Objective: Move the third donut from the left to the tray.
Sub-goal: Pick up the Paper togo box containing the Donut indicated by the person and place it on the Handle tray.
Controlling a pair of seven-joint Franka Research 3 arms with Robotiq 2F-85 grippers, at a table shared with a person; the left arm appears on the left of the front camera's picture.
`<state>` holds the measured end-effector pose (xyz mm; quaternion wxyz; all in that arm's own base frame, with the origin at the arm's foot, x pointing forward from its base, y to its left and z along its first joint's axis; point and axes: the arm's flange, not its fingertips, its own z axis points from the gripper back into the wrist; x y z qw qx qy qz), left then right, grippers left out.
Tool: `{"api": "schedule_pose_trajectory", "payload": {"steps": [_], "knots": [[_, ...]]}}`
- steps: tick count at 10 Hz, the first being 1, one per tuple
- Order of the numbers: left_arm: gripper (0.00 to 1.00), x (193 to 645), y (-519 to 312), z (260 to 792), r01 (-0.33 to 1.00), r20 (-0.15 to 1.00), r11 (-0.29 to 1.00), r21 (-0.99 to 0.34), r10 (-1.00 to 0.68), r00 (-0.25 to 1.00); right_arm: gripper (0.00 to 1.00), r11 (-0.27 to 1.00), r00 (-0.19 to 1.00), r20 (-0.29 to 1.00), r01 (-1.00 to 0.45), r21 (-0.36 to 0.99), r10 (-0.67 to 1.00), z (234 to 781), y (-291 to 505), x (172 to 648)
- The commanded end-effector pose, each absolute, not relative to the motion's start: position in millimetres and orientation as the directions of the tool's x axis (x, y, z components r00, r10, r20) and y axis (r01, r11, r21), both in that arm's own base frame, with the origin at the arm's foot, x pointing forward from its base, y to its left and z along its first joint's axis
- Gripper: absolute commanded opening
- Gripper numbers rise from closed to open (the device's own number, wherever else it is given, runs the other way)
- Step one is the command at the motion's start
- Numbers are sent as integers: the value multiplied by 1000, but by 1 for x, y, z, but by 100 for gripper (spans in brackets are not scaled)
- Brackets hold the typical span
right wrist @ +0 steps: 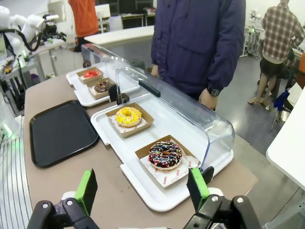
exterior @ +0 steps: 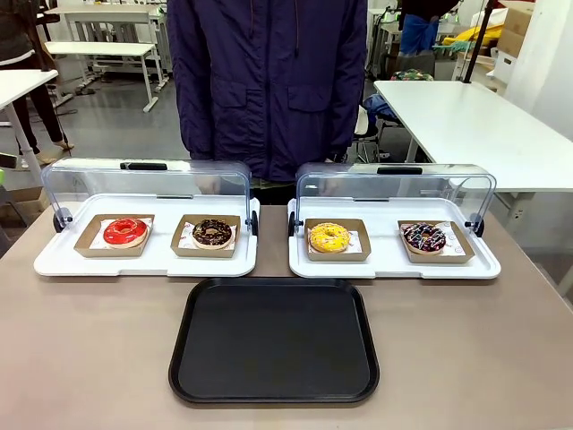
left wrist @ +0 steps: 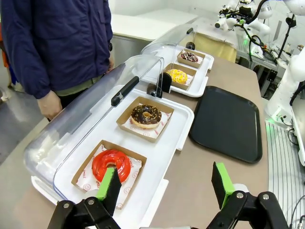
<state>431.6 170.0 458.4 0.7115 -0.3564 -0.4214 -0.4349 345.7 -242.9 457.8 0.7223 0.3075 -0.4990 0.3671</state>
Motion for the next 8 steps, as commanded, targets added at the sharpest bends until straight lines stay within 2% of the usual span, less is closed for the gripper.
{"api": "schedule_pose_trajectory", "payload": {"steps": [1, 8], "knots": [[100, 432, 171, 462, 917, 905, 371, -147, -324, 276, 100, 535, 193, 957, -844, 48, 219, 459, -245, 348], [100, 432, 171, 462, 917, 905, 371, -147, -324, 276, 100, 535, 193, 957, -844, 48, 219, 459, -245, 348]]}}
